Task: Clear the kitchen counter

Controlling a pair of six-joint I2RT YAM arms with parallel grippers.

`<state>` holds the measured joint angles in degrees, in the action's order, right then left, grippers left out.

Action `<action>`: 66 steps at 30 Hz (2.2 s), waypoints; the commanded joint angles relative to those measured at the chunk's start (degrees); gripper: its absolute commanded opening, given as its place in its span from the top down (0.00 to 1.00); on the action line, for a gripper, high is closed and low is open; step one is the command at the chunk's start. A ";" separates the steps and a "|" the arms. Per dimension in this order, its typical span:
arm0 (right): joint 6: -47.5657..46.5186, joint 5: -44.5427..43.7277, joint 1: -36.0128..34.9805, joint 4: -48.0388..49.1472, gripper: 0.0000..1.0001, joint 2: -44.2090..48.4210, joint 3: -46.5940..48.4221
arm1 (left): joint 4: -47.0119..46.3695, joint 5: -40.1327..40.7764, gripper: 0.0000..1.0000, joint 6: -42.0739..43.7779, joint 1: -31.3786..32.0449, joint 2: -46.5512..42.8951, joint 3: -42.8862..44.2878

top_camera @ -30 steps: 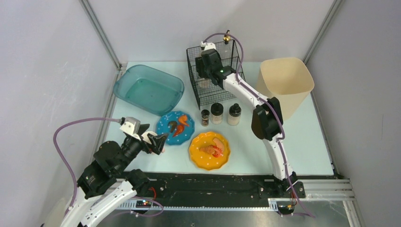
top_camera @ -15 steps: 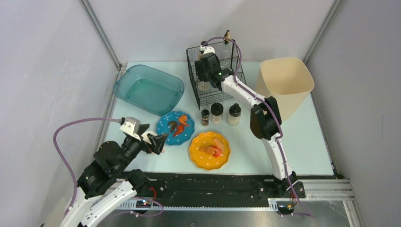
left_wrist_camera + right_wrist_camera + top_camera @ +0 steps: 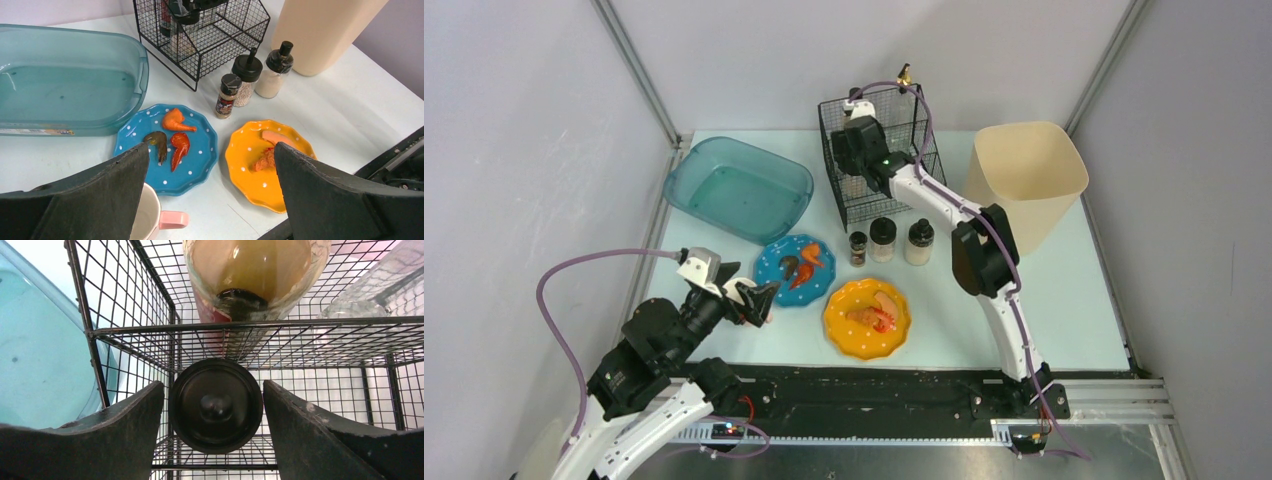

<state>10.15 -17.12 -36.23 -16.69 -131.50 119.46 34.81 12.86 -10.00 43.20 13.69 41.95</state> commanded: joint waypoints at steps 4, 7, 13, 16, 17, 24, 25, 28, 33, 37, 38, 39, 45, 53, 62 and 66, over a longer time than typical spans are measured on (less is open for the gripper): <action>-1.49 -3.53 -1.90 4.90 0.19 7.57 -3.49 | -1.70 0.67 0.02 1.03 -0.32 -0.25 -0.12; -2.36 -4.91 -2.51 5.65 0.18 11.19 -6.07 | -1.65 0.80 0.02 1.03 -0.33 -0.08 -0.27; -4.58 -9.30 -4.49 11.09 0.17 22.73 -16.19 | -1.61 1.10 0.02 1.03 -0.33 -0.07 -0.25; -4.28 -11.65 -5.66 12.16 0.16 29.60 -22.92 | -1.60 1.30 0.02 1.11 -0.39 -0.30 -0.13; -4.01 -13.07 -6.19 11.65 0.16 30.94 -24.04 | -1.63 1.40 0.02 1.12 -0.39 -0.46 -0.17; 4.56 -17.33 -6.88 0.33 0.16 41.87 -32.71 | -1.65 1.61 0.02 1.12 -0.39 -0.61 -0.13; 6.01 -17.48 -6.90 -2.28 0.16 42.56 -34.01 | -1.62 1.58 0.02 1.12 -0.39 -0.56 -0.14; 9.05 -18.48 -6.93 -8.45 0.16 45.41 -36.66 | -1.60 1.27 0.02 1.12 -0.36 -0.36 -0.19; 13.84 -20.10 -6.91 -13.74 0.17 48.96 -42.23 | -1.60 0.88 0.02 1.10 -0.33 -0.02 -0.11; 15.31 -19.74 -5.80 -13.55 0.17 50.82 -46.67 | -1.61 0.76 0.02 1.12 -0.33 -0.06 -0.10; 15.54 -18.85 -5.49 -13.48 0.17 50.86 -47.16 | -1.59 0.80 0.02 1.12 -0.32 -0.07 -0.06; 16.05 -18.40 -4.70 -13.51 0.17 50.96 -47.86 | -1.59 0.78 0.02 1.12 -0.38 -0.14 -0.13; 16.87 -15.20 -1.95 -11.39 0.21 49.75 -49.48 | -1.63 0.80 0.02 1.12 -0.39 -0.29 -0.04; 16.29 -13.62 -0.41 -8.20 0.28 45.50 -49.50 | -1.57 0.89 0.02 1.07 -0.38 -0.58 -0.10; 16.04 -12.65 0.08 -6.74 0.37 41.53 -49.50 | -1.60 0.84 0.02 1.04 -0.32 -0.73 -0.13; 16.07 -12.82 0.08 -6.91 0.40 39.84 -49.50 | -1.60 0.89 0.02 1.03 -0.36 -0.79 -0.12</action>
<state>25.50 -29.61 -36.49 -25.02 -90.17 69.87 34.81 13.54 -10.00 43.20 13.43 41.95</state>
